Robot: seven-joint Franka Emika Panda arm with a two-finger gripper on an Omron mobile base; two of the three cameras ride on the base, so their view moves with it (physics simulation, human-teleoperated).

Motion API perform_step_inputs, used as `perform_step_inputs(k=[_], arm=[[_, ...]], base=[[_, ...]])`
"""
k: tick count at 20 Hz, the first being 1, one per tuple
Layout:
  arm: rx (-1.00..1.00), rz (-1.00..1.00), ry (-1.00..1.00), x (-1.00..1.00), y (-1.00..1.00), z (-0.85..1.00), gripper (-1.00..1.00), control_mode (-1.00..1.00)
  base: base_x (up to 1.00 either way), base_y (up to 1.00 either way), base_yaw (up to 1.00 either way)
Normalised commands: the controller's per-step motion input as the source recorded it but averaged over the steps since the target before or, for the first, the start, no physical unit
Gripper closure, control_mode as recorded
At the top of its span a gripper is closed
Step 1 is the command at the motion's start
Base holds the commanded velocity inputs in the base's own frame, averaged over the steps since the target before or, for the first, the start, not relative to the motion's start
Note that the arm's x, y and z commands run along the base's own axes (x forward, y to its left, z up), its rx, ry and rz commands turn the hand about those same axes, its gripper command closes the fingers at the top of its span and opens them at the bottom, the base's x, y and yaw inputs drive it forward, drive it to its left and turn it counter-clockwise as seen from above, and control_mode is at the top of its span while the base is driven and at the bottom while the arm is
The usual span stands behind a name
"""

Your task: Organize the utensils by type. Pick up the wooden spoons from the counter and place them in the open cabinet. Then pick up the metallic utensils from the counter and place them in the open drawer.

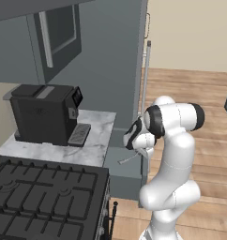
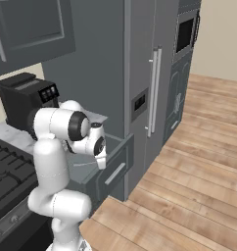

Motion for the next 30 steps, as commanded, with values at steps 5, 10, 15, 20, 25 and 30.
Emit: perform_step_inputs(k=[5, 10, 15, 20, 25, 30], arm=[[0.00, -0.12, 0.00, -0.28, -0.85, -0.68, 1.00, -1.00], [0.00, -0.13, 0.00, -0.28, -0.87, -0.56, 1.00, -1.00], [0.00, -0.14, 0.00, -0.24, -0.87, -0.51, 1.00, -1.00], [0.00, -0.14, 0.00, -0.11, -0.66, -0.44, 1.00, -1.00], [0.00, -0.11, 0.00, 0.00, -0.13, -0.24, 1.00, -1.00], [0.00, -0.02, 0.00, 0.00, 0.23, 0.12, 1.00, -1.00]], base=[[0.00, 0.00, 0.00], [0.00, 0.00, 0.00], [0.00, 0.00, 0.00], [0.00, 0.00, 0.00], [0.00, 0.00, 0.00], [0.00, 0.00, 0.00]])
